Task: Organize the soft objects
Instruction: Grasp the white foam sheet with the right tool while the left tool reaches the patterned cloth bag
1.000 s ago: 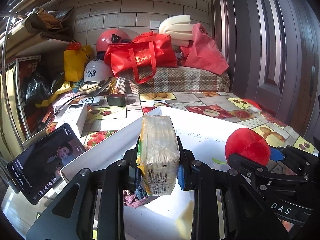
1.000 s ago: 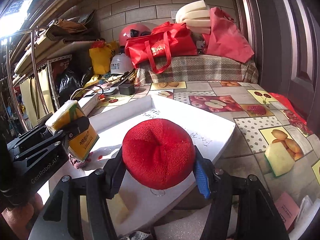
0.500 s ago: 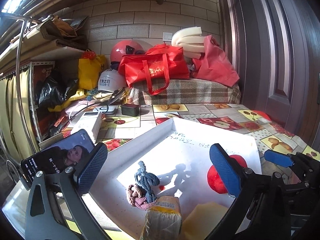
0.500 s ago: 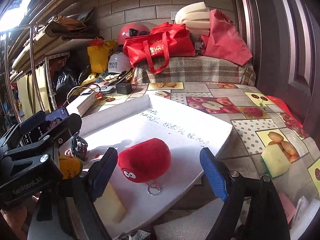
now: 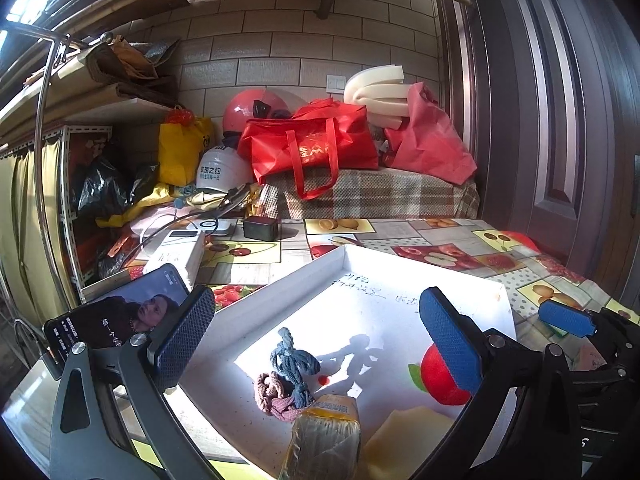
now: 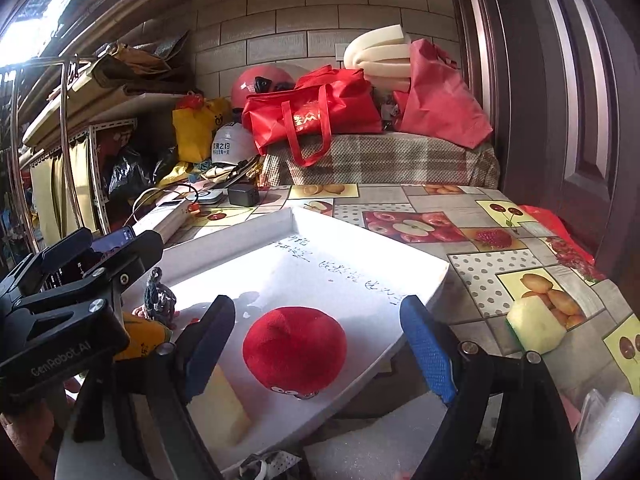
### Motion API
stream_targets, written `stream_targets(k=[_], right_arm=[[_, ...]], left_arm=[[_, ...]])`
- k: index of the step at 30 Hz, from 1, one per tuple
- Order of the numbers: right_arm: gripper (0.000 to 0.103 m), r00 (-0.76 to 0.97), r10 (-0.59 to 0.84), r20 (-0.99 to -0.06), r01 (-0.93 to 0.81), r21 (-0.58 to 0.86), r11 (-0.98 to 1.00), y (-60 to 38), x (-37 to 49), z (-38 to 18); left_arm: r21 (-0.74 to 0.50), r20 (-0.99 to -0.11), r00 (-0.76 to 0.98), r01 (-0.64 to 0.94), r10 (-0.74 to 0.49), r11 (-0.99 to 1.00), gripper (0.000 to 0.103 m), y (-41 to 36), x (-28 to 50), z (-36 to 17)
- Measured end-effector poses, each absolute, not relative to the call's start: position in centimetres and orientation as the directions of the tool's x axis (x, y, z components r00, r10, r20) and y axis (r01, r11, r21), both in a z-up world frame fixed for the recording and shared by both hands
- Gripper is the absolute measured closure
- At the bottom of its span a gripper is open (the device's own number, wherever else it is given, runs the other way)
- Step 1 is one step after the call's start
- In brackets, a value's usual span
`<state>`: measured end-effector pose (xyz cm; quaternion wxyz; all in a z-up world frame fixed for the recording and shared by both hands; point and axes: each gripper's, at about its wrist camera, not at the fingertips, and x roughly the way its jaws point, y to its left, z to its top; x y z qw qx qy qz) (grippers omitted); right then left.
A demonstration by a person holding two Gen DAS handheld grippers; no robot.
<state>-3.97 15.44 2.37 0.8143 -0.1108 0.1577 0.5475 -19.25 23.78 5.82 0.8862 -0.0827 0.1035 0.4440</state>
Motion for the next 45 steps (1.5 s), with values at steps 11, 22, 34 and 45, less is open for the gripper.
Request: stream_targets(k=[11,22,34,45], right_arm=[[0.016,0.275,0.884,-0.378,-0.941,0.085,0.329,11.1,-2.7,2.2],[0.012,0.349,0.891,-0.292,-0.902,0.155,0.404,0.4,2.4,3.8],[0.0,0.388,0.817,-0.425,-0.844,0.191,0.501,-5.0,9.7,3.1],[0.0,0.277,0.773,-0.571,-0.875,0.183,0.448,-1.0,8.7,1.3]], left_arm=[[-0.023,-0.258,0.627,-0.765,0.735,0.644,0.0,21.0,-18.9,5.8],[-0.01,-0.312,0.816,-0.514,0.486,0.858,0.0,15.6,-18.1,5.7],[0.076,-0.534,0.818,-0.203,0.212,0.976,0.0,9.2,-14.0,4.1],[0.128,-0.69,0.695,-0.158,0.202,0.979,0.003,8.6,-10.8,1.3]])
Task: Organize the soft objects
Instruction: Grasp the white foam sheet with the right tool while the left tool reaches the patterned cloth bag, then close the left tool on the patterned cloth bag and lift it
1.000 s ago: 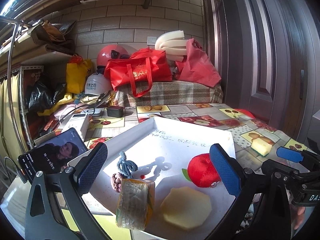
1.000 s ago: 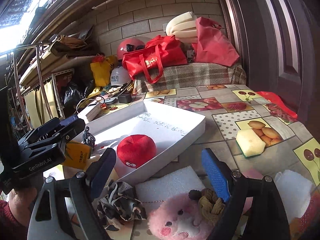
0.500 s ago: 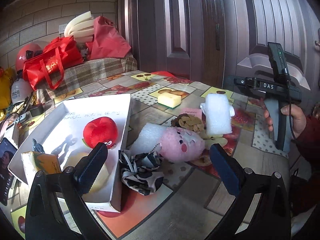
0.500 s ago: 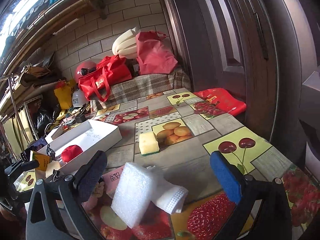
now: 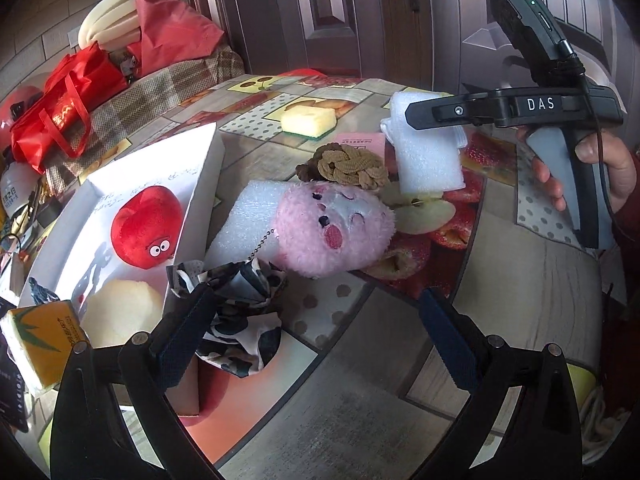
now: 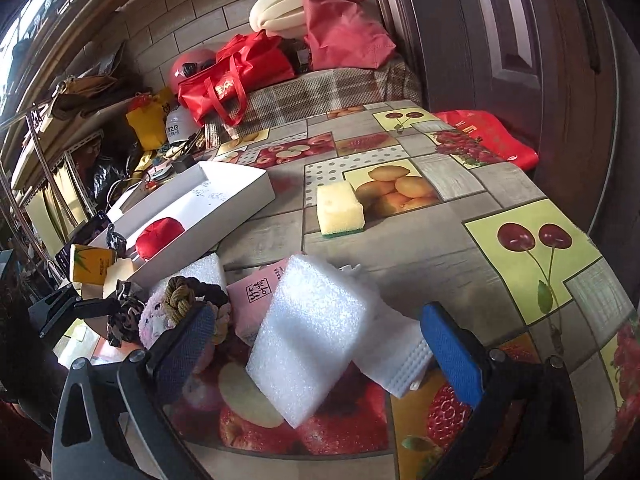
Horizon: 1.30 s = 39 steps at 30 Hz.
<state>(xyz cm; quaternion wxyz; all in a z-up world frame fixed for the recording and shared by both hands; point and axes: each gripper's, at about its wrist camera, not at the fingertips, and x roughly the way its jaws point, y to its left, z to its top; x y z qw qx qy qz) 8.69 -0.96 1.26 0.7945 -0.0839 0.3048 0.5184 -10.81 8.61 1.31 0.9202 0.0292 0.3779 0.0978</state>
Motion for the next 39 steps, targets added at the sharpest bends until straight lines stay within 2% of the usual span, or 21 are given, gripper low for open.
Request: stream_targets(k=[4,5,7,8,9,11,14,16,20,22,25,27,32,39], right_arm=[[0.0,0.28,0.746,-0.605,-0.878,0.154,0.454,0.2,8.7,1.0],[0.004,0.281,0.742,-0.608,-0.882,0.14,0.449,0.3,8.5,1.0],[0.026,0.286,0.734,-0.616,-0.892,0.109,0.439,0.7,8.0,1.0],[0.042,0.289,0.728,-0.622,-0.895,0.095,0.437,0.9,7.8,0.9],[0.049,0.289,0.725,-0.626,-0.898,0.084,0.431,1.0,7.7,0.9],[0.051,0.282,0.734,-0.618,-0.909,0.073,0.411,1.0,7.3,0.9],[0.052,0.292,0.755,-0.587,-0.911,0.071,0.407,0.5,7.0,1.4],[0.052,0.295,0.759,-0.58,-0.905,0.085,0.417,0.3,7.3,1.5],[0.052,0.287,0.762,-0.58,-0.896,0.12,0.428,0.1,8.0,1.5],[0.052,0.281,0.764,-0.581,-0.894,0.131,0.429,0.1,8.1,1.5],[0.052,0.277,0.764,-0.583,-0.893,0.137,0.428,0.2,8.2,1.4],[0.052,0.275,0.763,-0.585,-0.893,0.139,0.428,0.2,8.2,1.4],[0.052,0.271,0.763,-0.587,-0.892,0.144,0.428,0.2,8.2,1.3],[0.052,0.272,0.769,-0.578,-0.896,0.14,0.422,0.1,8.0,1.3]], left_arm=[[0.148,-0.699,0.678,-0.173,0.227,0.974,0.014,8.6,-10.7,0.9],[0.151,-0.699,0.677,-0.174,0.229,0.973,0.025,8.6,-10.7,0.9],[0.15,-0.698,0.681,-0.165,0.223,0.975,0.035,8.5,-10.8,0.9],[0.125,-0.703,0.684,-0.149,0.194,0.981,0.046,8.5,-10.8,0.9],[0.09,-0.71,0.688,-0.128,0.154,0.988,0.059,8.4,-10.9,0.9],[0.022,-0.727,0.682,-0.084,0.074,0.996,0.067,7.8,-10.9,0.8],[0.023,-0.706,0.707,-0.024,0.033,0.999,0.067,5.9,-11.6,1.5],[0.05,-0.675,0.736,-0.03,0.056,0.998,0.067,5.3,-12.2,2.2],[0.04,-0.574,0.807,-0.141,0.139,0.989,0.067,6.6,-14.0,3.9],[0.056,-0.551,0.799,-0.252,0.24,0.966,0.064,8.2,-14.2,4.2],[0.081,-0.592,0.741,-0.338,0.318,0.938,0.061,10.3,-13.1,3.5],[0.082,-0.615,0.728,-0.324,0.304,0.942,0.061,10.6,-12.3,3.1],[0.168,-0.656,0.672,-0.315,0.345,0.934,0.061,9.8,-10.5,1.9],[0.164,-0.637,0.666,-0.374,0.388,0.913,0.061,10.0,-11.6,2.1]])
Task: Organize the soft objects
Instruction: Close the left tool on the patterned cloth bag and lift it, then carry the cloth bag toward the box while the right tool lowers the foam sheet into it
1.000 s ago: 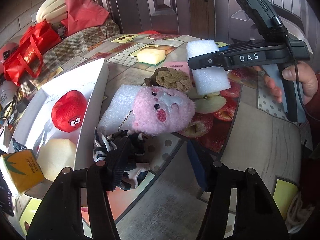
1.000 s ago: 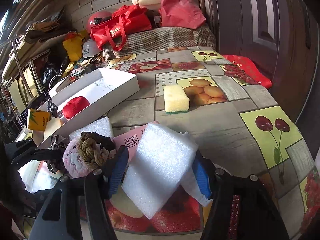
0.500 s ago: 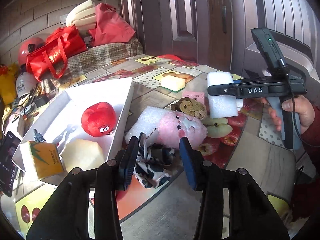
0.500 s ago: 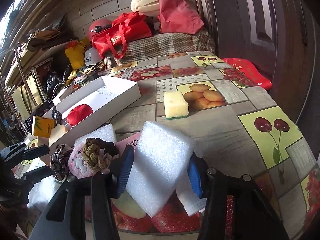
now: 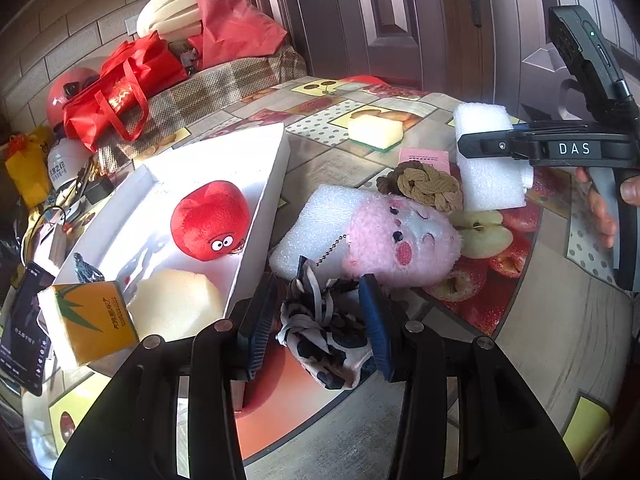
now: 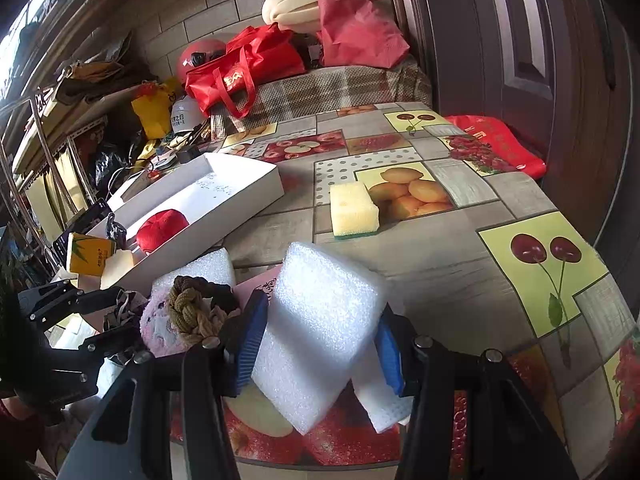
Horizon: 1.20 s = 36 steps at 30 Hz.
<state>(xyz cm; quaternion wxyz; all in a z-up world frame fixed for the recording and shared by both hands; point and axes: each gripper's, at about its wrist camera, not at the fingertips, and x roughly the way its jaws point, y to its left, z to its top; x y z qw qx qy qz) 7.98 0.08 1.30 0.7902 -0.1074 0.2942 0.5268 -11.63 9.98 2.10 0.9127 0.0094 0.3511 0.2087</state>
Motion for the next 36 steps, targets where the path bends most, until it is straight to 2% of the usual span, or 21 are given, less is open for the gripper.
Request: stream_targets(k=[1,3,10,12,13,14,18,26,30,36], right_arm=[[0.052,0.271,0.77,-0.577,-0.896,0.142,0.422,0.1,8.0,1.3],[0.052,0.269,0.772,-0.576,-0.895,0.146,0.421,0.0,8.1,1.3],[0.052,0.272,0.775,-0.57,-0.897,0.141,0.419,0.0,8.0,1.4],[0.052,0.277,0.782,-0.558,-0.898,0.138,0.417,-0.2,7.8,1.6],[0.052,0.28,0.788,-0.548,-0.9,0.136,0.414,-0.4,7.7,1.7],[0.052,0.285,0.797,-0.533,-0.902,0.132,0.411,-0.6,7.4,1.9],[0.052,0.315,0.838,-0.445,-0.91,0.111,0.401,-2.0,6.4,2.9],[0.052,0.369,0.864,-0.343,-0.916,0.027,0.401,-2.7,4.4,3.8],[0.052,0.363,0.875,-0.32,-0.922,0.011,0.387,-2.4,3.4,3.9],[0.052,0.339,0.889,-0.307,-0.933,0.01,0.359,-1.6,1.8,3.9]], left_arm=[[0.155,-0.642,0.665,-0.376,0.382,0.914,0.059,10.1,-11.8,2.1],[0.151,-0.662,0.649,-0.374,0.374,0.915,0.05,10.1,-11.7,1.8],[0.162,-0.734,0.605,-0.286,0.309,0.944,0.049,9.2,-10.2,0.4],[0.153,-0.743,0.608,-0.256,0.282,0.955,0.067,9.0,-10.1,0.2],[0.153,-0.738,0.617,-0.245,0.275,0.957,0.068,8.8,-10.2,0.3],[0.157,-0.728,0.627,-0.241,0.277,0.958,0.072,8.5,-10.4,0.5],[0.158,-0.675,0.677,-0.255,0.293,0.954,0.072,8.2,-11.5,1.5],[0.064,-0.512,0.796,-0.34,0.324,0.938,0.072,9.4,-15.2,4.1],[0.084,-0.447,0.809,-0.388,0.382,0.918,0.072,9.8,-16.4,4.8],[0.103,-0.398,0.779,-0.488,0.485,0.867,0.071,12.2,-18.3,5.1]])
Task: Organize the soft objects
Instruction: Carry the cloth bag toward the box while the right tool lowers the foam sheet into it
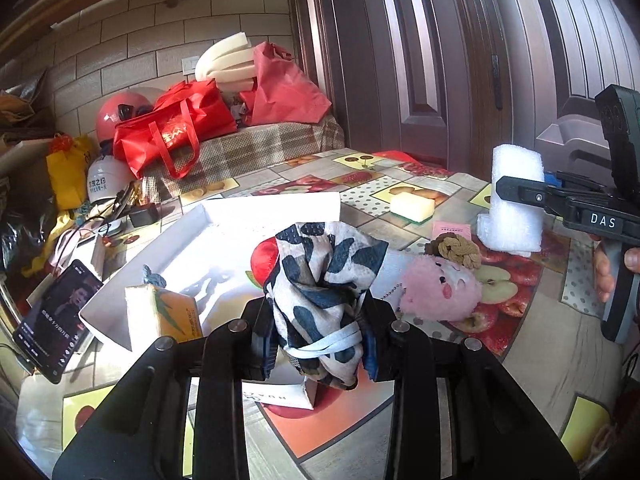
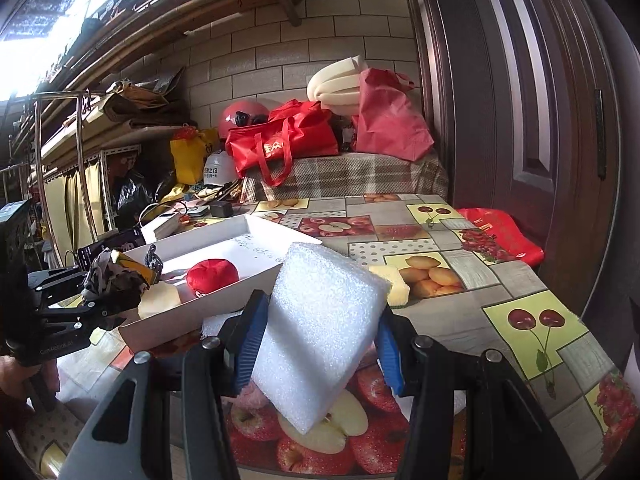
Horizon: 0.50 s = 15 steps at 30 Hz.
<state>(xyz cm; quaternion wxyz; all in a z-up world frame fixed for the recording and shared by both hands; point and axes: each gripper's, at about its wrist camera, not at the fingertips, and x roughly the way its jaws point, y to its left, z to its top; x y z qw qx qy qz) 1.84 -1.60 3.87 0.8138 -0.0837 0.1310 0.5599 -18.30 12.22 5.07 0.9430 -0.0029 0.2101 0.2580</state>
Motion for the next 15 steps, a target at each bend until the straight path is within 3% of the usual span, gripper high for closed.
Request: stream_targets(k=[9,15], right_arm=[[0.052,0.298,0.904,-0.306,-0.95,-0.002,0.312,0.1,-0.1,3.7],[0.052,0.258,0.915,-0.311,-0.963,-0.011,0.268,1.8,-1.6,3.6]], left_arm=[[0.047,-0.348,0.722,-0.623,0.597,0.781,0.071,16.7,-21.3,5.0],[-0.003,-0.359,0.696,-0.667,0.622,0.745,0.071,19.3,-22.2,4.8]])
